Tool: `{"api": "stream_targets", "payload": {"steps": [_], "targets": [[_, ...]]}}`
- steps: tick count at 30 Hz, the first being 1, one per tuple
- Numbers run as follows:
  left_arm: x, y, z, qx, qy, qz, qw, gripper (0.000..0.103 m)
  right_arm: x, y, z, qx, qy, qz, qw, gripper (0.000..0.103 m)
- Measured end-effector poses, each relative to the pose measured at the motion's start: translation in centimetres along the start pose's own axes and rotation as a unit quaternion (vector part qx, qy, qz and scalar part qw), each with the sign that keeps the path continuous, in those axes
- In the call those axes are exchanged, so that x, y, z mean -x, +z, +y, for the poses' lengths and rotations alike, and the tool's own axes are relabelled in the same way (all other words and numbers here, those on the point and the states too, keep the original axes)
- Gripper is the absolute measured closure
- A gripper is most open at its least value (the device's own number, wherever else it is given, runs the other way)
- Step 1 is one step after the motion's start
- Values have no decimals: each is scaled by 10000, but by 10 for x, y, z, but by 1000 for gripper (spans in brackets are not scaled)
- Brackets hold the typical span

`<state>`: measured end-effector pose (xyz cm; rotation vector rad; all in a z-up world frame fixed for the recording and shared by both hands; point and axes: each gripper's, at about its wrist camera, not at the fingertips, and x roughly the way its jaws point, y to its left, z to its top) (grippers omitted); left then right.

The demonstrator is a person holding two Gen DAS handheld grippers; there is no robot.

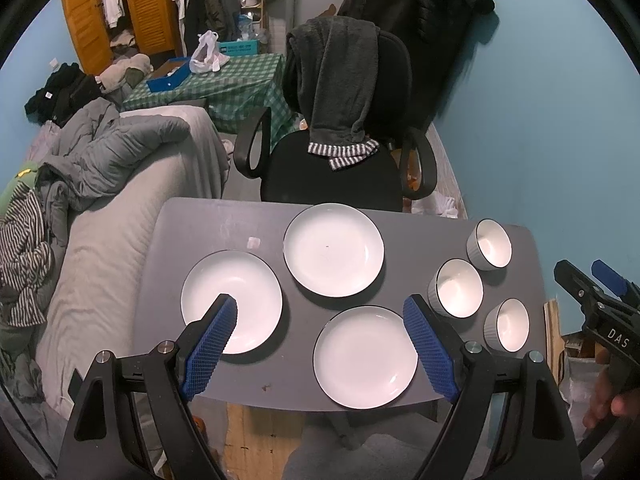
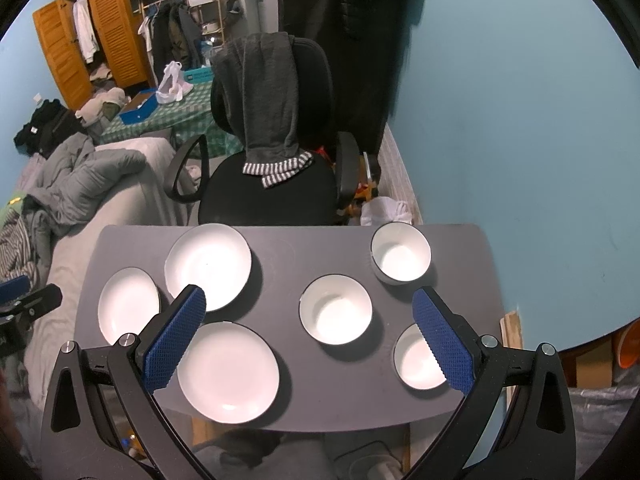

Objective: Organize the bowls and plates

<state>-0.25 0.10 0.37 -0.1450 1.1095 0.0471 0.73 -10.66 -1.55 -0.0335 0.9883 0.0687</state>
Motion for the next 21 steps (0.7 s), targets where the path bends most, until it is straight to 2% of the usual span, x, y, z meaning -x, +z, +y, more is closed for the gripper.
{"api": "stream_targets", "payload": {"steps": [21], "targets": [[-1,0,-2,-9,3,1,10000,16,1,-1,0,11,36,-4,10000,2]]}}
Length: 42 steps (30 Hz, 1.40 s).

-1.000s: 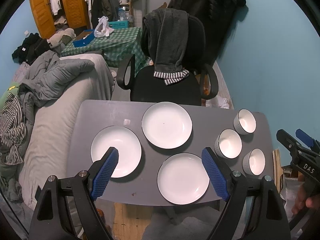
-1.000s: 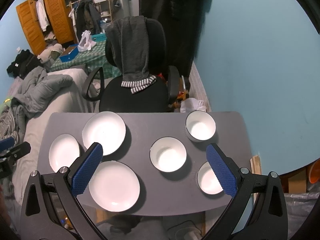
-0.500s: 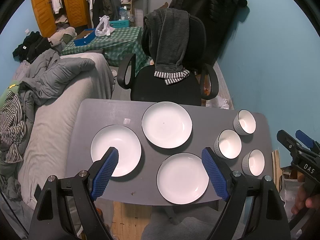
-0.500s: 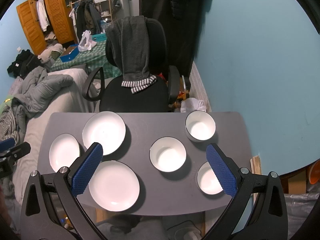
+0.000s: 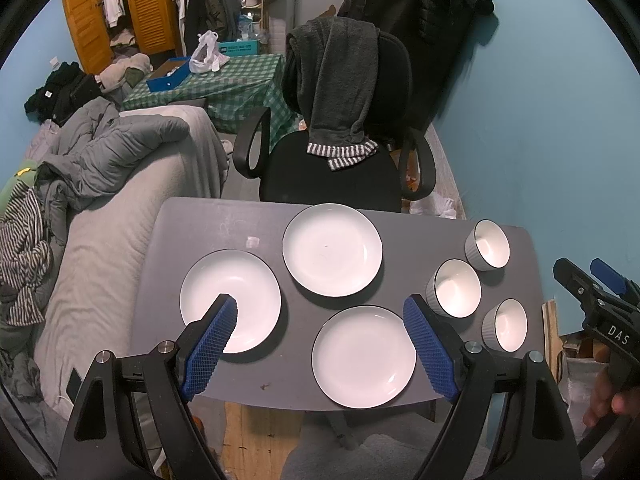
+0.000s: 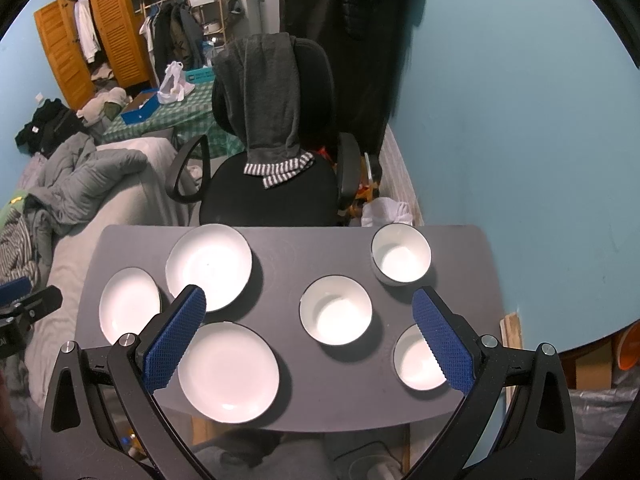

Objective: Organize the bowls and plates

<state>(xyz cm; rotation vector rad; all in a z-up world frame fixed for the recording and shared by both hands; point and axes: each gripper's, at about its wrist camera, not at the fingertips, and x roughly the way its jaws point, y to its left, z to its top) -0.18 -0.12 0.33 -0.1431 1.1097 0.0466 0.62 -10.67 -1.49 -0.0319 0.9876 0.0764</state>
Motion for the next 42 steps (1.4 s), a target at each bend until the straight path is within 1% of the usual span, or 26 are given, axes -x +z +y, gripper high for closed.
{"api": "stream_targets", "payload": {"steps": [27,30,34,42], "targets": [[1,0,-5,-95,-62,-5,9999,16,1,-1,3,13,19,19,10000,2],[-1,0,-5,-76,-84,18,9999,16,-1,-5,8,132,-44,59,9999,2],[-7,-2,-4,-93,-66,67,9999,16,-6,-6,19,511,-183,45,9985,2],[-22,-9,-3,-143,165,153,9996,16,-19,-4,21,673,130,12,9976,2]]}}
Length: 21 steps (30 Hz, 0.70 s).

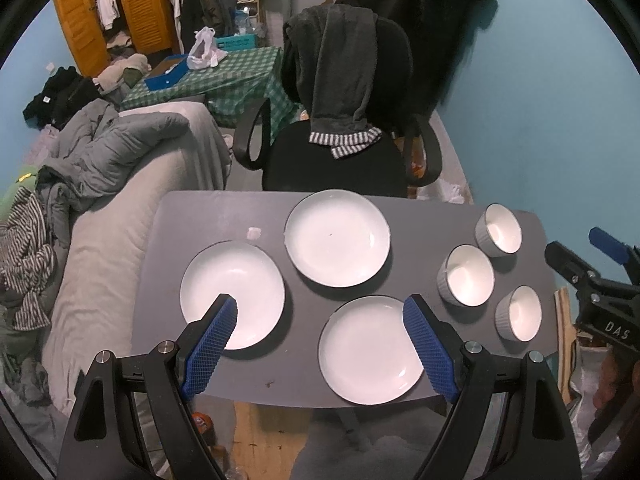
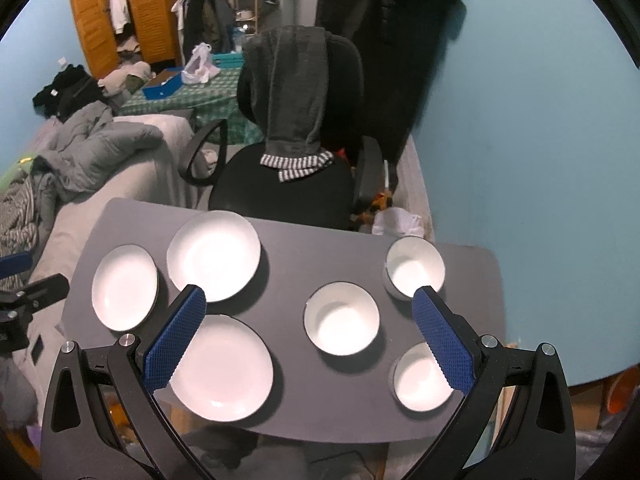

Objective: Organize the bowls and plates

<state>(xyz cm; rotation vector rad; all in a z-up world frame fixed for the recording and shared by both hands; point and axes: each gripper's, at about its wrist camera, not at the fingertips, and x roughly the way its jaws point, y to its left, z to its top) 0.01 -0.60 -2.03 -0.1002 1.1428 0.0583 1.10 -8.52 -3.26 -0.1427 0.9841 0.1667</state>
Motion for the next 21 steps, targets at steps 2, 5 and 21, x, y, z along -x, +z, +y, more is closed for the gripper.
{"api": "stream_targets", "payload": {"steps": [2,5,21], "targets": [[-4,-3,2,25,48,30,10000,16,-5,0,1,51,52,12,10000,2],[-11,-8,7,47,129,88,9999,16,-14,2,3,150,141,39,9998,2],[-75,-41,31,130,326,608,9975,16,-85,-20,25,600,830,779,9917,2]]}}
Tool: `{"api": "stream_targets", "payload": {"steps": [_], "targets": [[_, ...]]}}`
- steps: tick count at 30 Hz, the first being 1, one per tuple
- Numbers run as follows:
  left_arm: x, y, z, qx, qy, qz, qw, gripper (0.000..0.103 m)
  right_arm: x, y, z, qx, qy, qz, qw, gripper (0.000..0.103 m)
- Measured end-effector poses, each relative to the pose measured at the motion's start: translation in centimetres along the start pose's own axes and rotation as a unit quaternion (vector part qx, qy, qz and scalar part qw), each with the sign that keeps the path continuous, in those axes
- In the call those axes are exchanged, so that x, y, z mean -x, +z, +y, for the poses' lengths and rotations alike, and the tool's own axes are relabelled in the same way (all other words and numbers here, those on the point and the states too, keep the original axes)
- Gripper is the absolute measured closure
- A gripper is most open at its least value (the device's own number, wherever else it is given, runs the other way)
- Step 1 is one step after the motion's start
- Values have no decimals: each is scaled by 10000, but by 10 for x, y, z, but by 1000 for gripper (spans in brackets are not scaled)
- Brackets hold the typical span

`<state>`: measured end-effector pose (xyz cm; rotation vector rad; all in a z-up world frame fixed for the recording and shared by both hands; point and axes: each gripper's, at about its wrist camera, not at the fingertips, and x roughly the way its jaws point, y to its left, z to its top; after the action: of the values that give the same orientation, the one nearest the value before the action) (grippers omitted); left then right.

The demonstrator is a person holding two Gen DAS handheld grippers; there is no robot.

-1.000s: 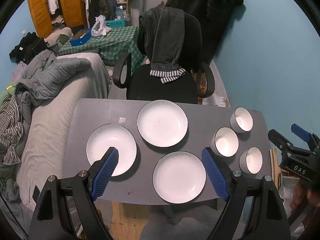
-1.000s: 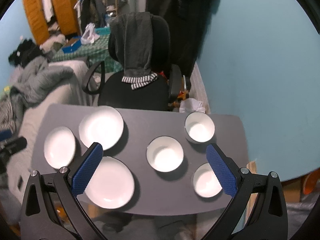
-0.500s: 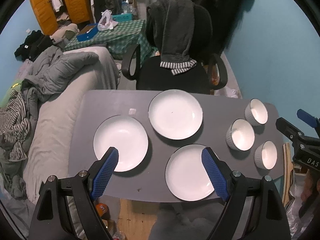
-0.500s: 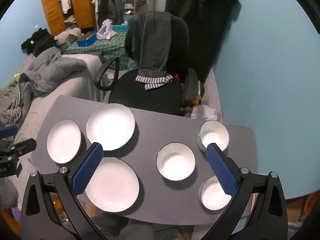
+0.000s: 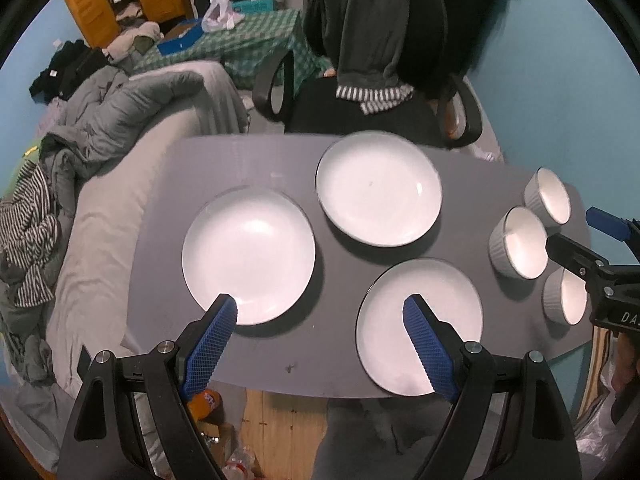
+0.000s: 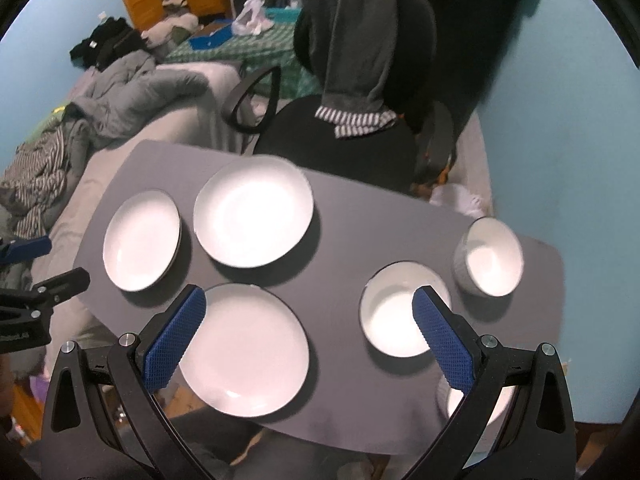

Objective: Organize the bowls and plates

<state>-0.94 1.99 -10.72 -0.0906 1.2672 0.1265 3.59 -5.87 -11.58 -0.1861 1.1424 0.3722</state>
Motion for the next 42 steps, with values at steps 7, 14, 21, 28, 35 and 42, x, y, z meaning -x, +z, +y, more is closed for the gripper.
{"api": "stream_targets", "payload": {"steps": [7,14,21,28,35,42], "targets": [[-34,-13,2,-16,182,206,9996,16,-41,-15,8,330,38,336,9989,2],[-59,-23,-3,-158,183,332,9992,16,-73,-28,12,611,111,515,9967,2],[-87,-32,-12,-260,146,624,9976,16,-106,-41,12,662,179,823,9942,2],[-107,-35,-15,-316,130,813,9961,16,-124,-50,14,646,293,1032,9921,2],[-121,-38,-14,-226,-53,971,9950,16,-139,-58,15,749,364,1196,9893,10],[-136,-45,-15,-127,-189,1119,9935,16,-149,-58,11,729,578,1318,9869,20]]}}
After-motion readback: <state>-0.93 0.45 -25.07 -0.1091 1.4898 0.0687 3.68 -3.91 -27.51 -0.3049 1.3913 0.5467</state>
